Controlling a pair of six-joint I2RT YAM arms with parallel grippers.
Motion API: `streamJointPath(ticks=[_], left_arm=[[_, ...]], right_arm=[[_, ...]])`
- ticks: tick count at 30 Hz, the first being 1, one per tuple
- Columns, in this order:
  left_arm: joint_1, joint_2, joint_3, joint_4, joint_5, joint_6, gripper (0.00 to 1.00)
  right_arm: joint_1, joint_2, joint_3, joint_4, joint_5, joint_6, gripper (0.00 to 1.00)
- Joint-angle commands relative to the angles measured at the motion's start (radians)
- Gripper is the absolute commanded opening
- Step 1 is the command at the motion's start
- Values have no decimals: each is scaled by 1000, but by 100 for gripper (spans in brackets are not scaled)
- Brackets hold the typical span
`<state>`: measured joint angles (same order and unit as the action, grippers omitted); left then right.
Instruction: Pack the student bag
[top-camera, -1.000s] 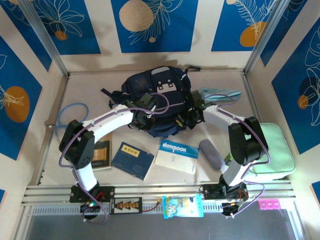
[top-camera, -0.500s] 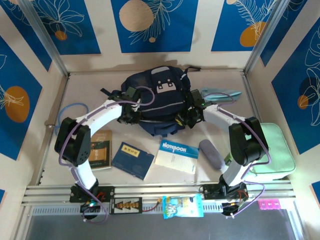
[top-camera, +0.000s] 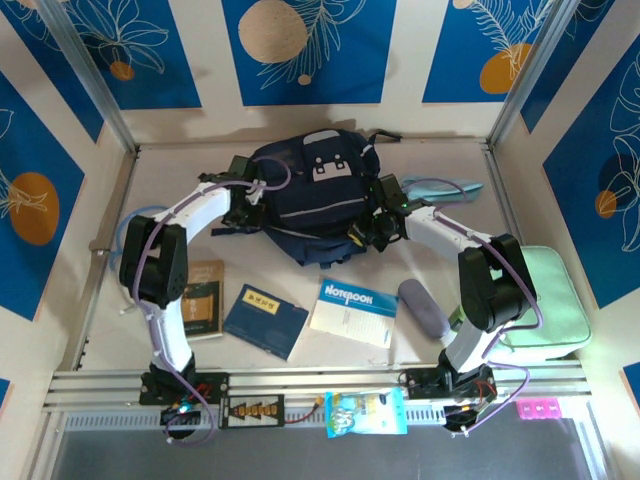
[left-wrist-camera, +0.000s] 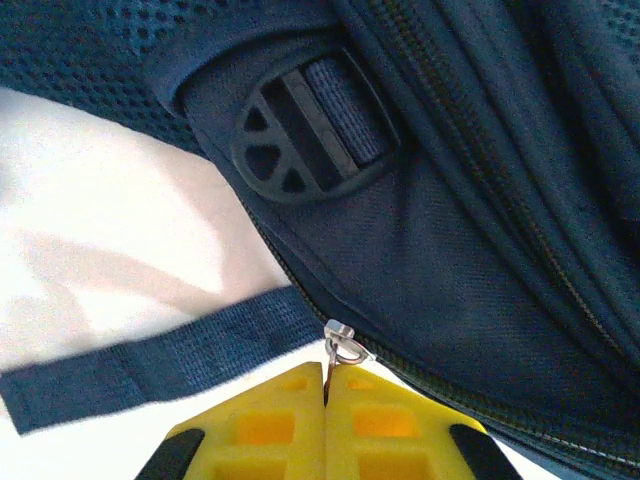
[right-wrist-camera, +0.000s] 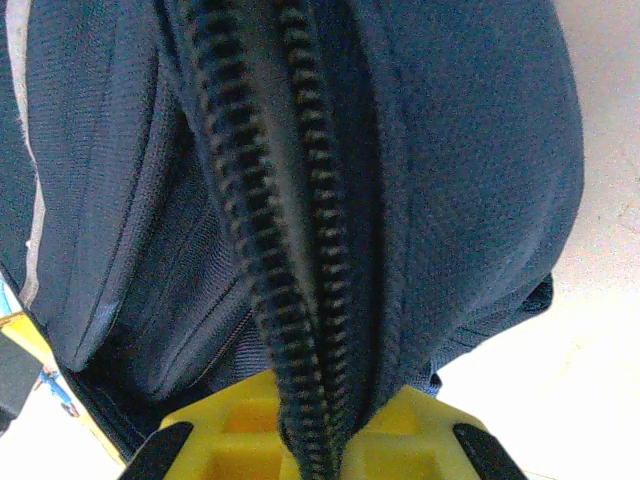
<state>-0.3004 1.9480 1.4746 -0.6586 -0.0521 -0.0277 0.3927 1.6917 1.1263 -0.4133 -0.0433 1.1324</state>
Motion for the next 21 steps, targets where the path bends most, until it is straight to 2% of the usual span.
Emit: streamJointPath(ticks=[1,7,9,11,14,15,17,19,21], left_arm=[[41,46,65,25,-71,127,0],[47,80,131,0,-76,290,0],[47,87,140,6,-112,342,0],[53,103,166,-5,-138,358,0],[58,115,214,-51,-83,328,0],[58,106,221,-68,-60,303,3],[58,71,216,-92,-32,237,21],[58,6,166,-84,-34,154,41],[58,-76,106,-69,-36,55,51]], right_arm=[[-12,-23,30,-43,61,-26,5],[-21,-23,34,-55,69,-34,5],[-24,-22,37,-57,67,-36,5],[-22,-18,41,-55,66,-37,5],[-14,-17,36,-35,45,-32,6],[-10,-17,32,-17,30,-29,7],[2,-15,27,15,2,-26,12],[18,-14,30,23,-3,-29,21],[26,-22,42,-1,23,-47,33]])
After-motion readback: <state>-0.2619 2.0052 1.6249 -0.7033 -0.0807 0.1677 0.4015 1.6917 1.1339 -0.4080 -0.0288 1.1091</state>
